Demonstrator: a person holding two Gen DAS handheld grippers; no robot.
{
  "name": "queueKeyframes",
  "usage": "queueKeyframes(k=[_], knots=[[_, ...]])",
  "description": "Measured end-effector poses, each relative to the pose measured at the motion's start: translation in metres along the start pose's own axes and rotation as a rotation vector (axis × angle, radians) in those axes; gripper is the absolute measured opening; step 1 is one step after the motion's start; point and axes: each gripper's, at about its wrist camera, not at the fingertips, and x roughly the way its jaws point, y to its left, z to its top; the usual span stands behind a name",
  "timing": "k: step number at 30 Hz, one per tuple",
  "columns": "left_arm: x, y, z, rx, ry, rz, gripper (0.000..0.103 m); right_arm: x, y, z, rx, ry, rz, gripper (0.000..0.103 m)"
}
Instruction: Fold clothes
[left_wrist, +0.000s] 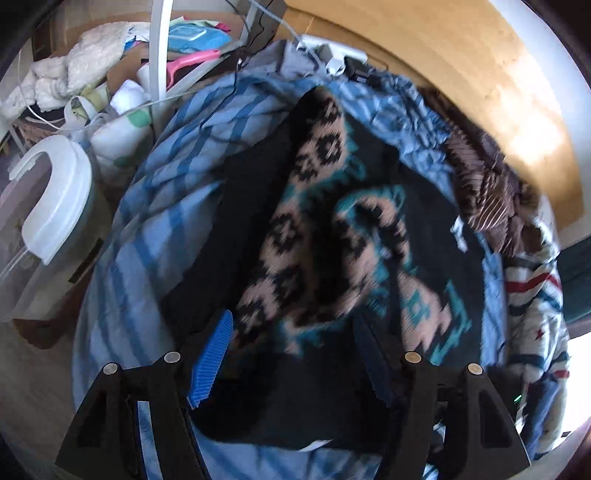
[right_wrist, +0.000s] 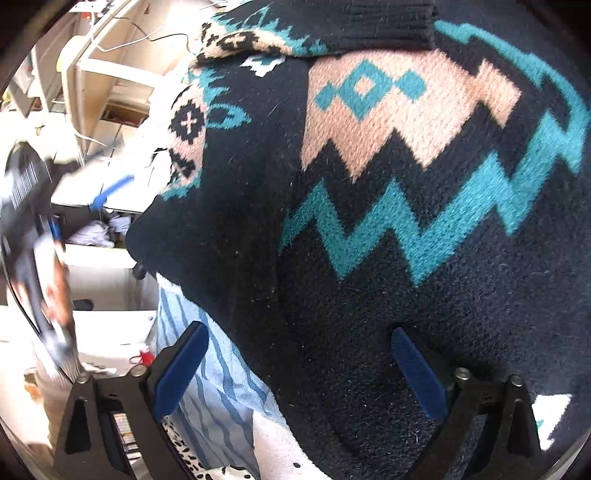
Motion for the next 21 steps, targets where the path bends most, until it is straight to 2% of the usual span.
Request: queueKeyframes(k=[4,10,13,15,18,20,21], knots=[[0.012,0.007,-0.022,0.026,0.043,-0.012,0.068,-0.007,0.012,0.006,-0.025,-0.030,-0.047,0.077],[0.029,-0.011,-0.027,0.129,0.037,0.046,0.067,0.005,0.035,0.012,-0.070,-0.017,-0.091,0.067],[0.031,-0.014,-0.030,0.149,0.033,0.048,0.051,0.009,0.044,0.017,-0.098,-0.018,-0.108,0.067],[0.032,-0.015,-0.032,0.163,0.032,0.046,0.047,0.013,0.049,0.020,-0.112,-0.017,-0.119,0.066],[0.027,-0.005,-0.036,0.128,0.018,0.008,0.024,0.019,0.058,0.022,-0.145,-0.024,-0.163,0.047],[0.015,0.008,-0.039,0.058,-0.008,-0.057,0.017,0.016,0.062,0.022,-0.152,-0.033,-0.157,0.029],[0.005,0.016,-0.042,0.014,-0.030,-0.090,0.017,0.014,0.063,0.022,-0.150,-0.039,-0.140,0.026]])
